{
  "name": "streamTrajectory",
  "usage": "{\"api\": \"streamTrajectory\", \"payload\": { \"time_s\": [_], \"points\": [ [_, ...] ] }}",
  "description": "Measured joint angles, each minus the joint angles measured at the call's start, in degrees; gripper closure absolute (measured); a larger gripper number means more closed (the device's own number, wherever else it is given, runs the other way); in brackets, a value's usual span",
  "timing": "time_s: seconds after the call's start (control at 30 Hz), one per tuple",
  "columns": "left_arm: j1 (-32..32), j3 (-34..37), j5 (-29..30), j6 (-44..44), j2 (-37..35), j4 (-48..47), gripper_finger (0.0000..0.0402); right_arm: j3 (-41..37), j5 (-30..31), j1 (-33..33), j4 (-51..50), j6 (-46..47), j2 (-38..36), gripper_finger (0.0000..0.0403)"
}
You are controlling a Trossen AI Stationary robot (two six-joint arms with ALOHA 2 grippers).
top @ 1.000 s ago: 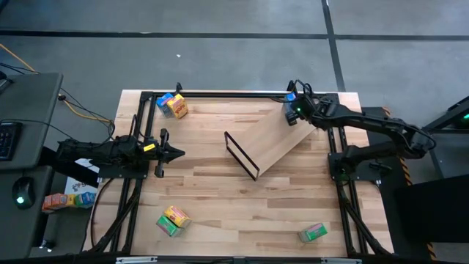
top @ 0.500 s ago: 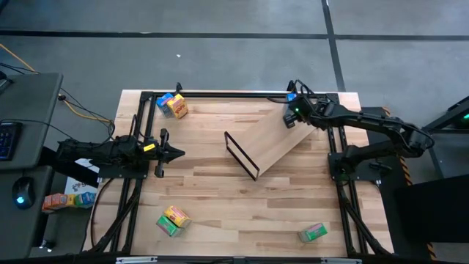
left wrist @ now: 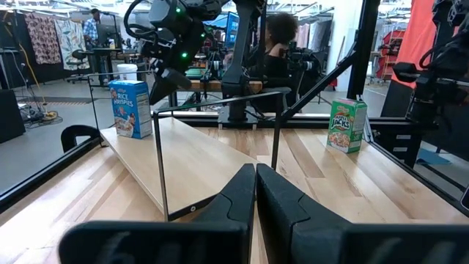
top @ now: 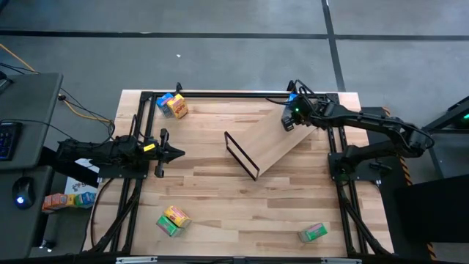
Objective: Stack cereal on shelf
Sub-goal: Put the bottom blue cereal box on the shelf, then put the top yellow cereal box on the shelf
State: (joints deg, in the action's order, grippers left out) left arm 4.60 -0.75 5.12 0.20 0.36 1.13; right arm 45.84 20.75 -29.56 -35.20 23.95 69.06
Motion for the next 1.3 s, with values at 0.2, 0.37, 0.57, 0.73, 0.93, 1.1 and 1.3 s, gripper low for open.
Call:
{"api": "streamTrajectory", "payload": {
  "time_s": [0.2, 0.37, 0.57, 0.73, 0.93, 1.1, 1.3],
  "points": [
    [0.0, 0.0, 0.0, 0.0, 0.0, 0.0, 0.0394, 0.0, -0.4, 1.8, 2.5, -0.1, 0.0, 0.0403],
    [0.0, 0.0, 0.0, 0.0, 0.0, 0.0, 0.0394, 0.0, -0.9, 3.5, 4.0, -0.5, 0.0, 0.0403],
    [0.0, 0.0, 0.0, 0.0, 0.0, 0.0, 0.0394, 0.0, -1.5, 4.8, 3.6, -0.5, 0.0, 0.0403],
    [0.0, 0.0, 0.0, 0.0, 0.0, 0.0, 0.0394, 0.0, -6.3, 6.9, -0.9, -1.0, -0.1, 0.0403],
    [0.0, 0.0, 0.0, 0.0, 0.0, 0.0, 0.0394, 0.0, -11.1, 14.2, -3.6, -1.6, -3.1, 0.0403],
    [0.0, 0.0, 0.0, 0.0, 0.0, 0.0, 0.0394, -1.7, -5.8, 24.5, 2.9, -2.2, -7.7, 0.0403],
    [0.0, 0.0, 0.0, 0.0, 0.0, 0.0, 0.0394, -14.1, -6.3, 33.4, 22.5, -5.1, -15.7, 0.0403]
  ]
}}
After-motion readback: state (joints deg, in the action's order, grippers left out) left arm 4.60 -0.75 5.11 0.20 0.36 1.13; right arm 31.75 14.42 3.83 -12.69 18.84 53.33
